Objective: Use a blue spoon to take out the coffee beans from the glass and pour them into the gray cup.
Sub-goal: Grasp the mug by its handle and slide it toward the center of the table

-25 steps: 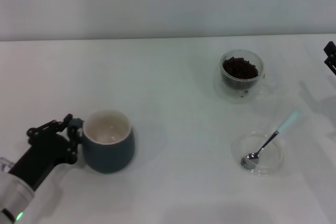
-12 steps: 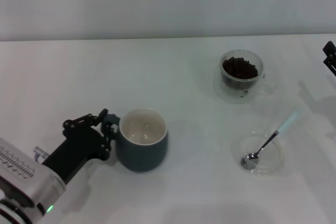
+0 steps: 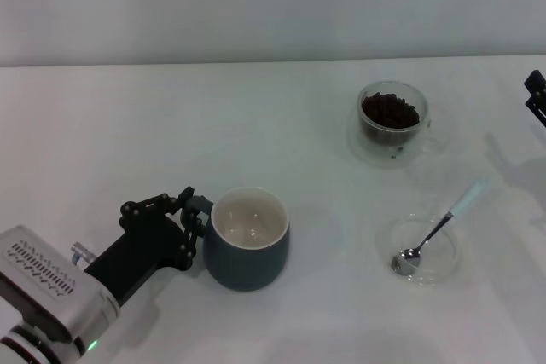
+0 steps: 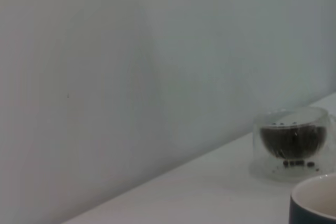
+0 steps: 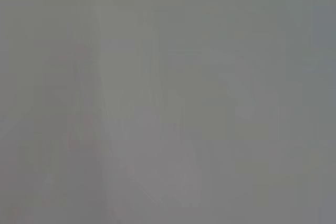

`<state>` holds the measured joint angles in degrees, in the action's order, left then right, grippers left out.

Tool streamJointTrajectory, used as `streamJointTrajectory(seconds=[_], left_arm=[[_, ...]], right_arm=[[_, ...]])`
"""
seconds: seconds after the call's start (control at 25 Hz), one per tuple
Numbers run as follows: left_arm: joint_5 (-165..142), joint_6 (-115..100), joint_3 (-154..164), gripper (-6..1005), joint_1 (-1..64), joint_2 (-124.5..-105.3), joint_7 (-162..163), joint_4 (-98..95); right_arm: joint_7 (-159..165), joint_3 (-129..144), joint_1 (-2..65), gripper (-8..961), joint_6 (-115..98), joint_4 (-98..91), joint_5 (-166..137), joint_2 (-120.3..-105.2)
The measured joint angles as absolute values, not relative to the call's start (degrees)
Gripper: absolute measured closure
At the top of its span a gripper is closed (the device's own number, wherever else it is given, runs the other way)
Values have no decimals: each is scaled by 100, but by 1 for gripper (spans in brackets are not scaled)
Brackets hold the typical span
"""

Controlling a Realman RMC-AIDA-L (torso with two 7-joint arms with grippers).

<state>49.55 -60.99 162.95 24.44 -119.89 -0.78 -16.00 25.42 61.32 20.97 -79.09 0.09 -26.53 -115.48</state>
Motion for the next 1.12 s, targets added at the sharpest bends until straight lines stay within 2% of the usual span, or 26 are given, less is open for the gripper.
streamJointTrajectory(seconds=[0.84, 1.04, 1.12], left_arm=[[4828, -5963, 16247, 897, 2209, -11988, -79, -1670], [4851, -6108, 16231, 681, 2072, -11975, -79, -1670], [4852, -6219, 16232, 519, 2001, -11970, -79, -1670]], right_arm=[[2561, 6152, 2057, 82, -7934, 52, -2663, -11540], [2568, 6150, 2041, 83, -7937, 53, -2663, -11539], [2571, 6136, 2040, 83, -7937, 53, -2659, -11539]])
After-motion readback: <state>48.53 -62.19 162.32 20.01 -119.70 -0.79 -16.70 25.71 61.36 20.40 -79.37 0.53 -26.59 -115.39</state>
